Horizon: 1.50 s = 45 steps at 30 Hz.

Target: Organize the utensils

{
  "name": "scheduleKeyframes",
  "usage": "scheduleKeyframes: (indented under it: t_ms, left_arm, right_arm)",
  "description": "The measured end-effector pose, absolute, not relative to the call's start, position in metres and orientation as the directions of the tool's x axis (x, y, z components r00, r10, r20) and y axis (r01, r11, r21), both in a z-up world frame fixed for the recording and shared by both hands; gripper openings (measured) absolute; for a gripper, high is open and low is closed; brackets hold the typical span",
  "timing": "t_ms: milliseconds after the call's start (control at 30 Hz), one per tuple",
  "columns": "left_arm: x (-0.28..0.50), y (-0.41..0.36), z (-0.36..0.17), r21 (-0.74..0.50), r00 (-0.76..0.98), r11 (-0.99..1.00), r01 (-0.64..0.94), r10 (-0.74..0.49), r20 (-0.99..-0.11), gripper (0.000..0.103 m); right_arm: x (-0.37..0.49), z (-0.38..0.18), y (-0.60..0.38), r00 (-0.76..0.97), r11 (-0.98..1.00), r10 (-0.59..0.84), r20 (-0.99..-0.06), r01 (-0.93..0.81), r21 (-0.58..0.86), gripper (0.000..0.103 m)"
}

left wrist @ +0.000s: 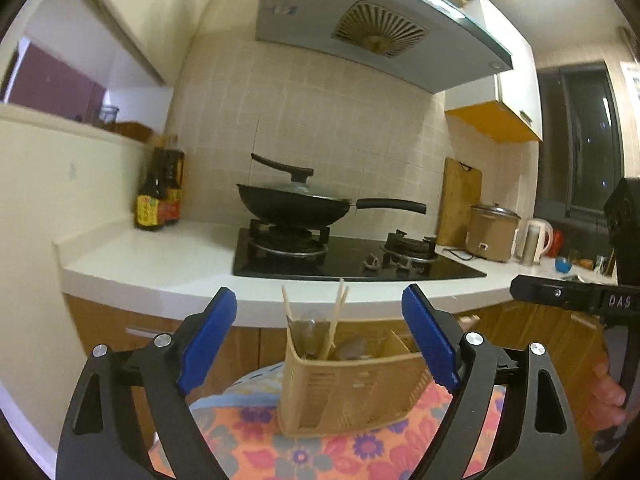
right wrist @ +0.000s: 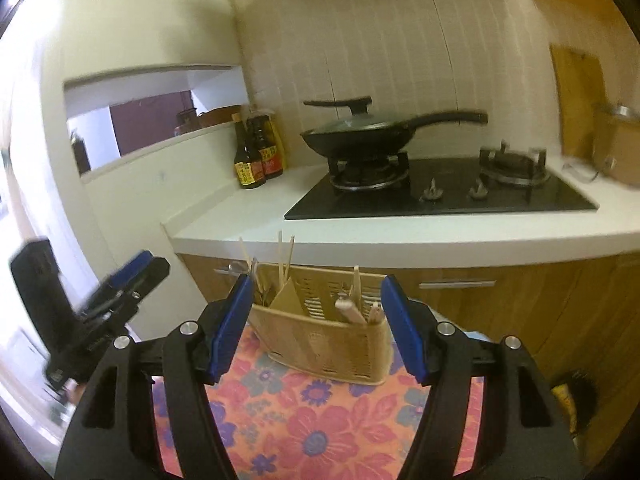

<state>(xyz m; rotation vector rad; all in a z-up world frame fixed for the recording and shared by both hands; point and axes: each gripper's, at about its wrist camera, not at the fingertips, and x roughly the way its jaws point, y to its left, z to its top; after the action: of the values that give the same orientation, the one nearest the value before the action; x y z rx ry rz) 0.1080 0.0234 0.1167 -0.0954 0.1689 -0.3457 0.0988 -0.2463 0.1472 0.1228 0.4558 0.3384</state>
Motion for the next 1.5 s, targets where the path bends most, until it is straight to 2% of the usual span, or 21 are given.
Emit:
scheduleKeyframes:
  t_ms: [267,367,500,667,733,867,967,1133,1500]
  left_arm:
    - [0.055,0.023,0.106,-0.115,0.931,0.947,0.301,-0.317,-0.179,0.092]
    - [0.045,0.028,0.089,-0.179,0.916,0.937,0.3,-0.335,-0.219,0.093]
    - [0.035,0.029,0.06,-0.195,0.92,0.949,0.248,-0.294,-0.261,0.093]
    - [0.021,0.019,0.033,-0.156,0.949,0.975,0.157,-0.193,-0.251,0.093]
    - [0.018,0.016,0.026,-0.133,0.961,0.985,0.114,-0.143,-0.235,0.093]
    - [0.015,0.014,0.012,-0.119,0.971,0.991,0.064,-0.089,-0.223,0.093]
    - [0.02,0.013,0.01,-0.111,0.963,0.991,0.073,-0.099,-0.251,0.094]
    - [0.026,0.019,0.009,-0.126,0.957,0.991,0.045,-0.078,-0.278,0.095]
    - [0.018,0.006,0.012,-0.052,0.967,0.999,0.009,-0.022,-0.255,0.095]
  right_arm:
    - [0.046,0.123,-0.235,0.877,0.957,0.289,-0.384,-0.265,0.115,0.065]
    - [0.036,0.095,-0.235,0.892,0.978,0.208,-0.401,-0.184,0.099,0.066]
    - [0.026,0.055,-0.241,0.883,0.979,0.194,-0.428,-0.146,0.143,0.066]
    - [0.007,0.026,-0.236,0.931,0.994,0.106,-0.35,-0.089,0.063,0.076]
    - [0.005,0.02,-0.234,0.937,0.995,0.102,-0.334,-0.087,0.057,0.078]
    - [0.012,0.012,-0.236,0.925,0.992,0.121,-0.361,-0.096,0.086,0.079]
    - [0.016,0.006,-0.234,0.911,0.993,0.118,-0.395,-0.099,0.069,0.08]
    - [0.018,0.004,-0.226,0.909,0.994,0.107,-0.402,-0.102,0.035,0.082]
    - [0.018,0.006,-0.233,0.916,0.995,0.094,-0.389,-0.08,0.051,0.086]
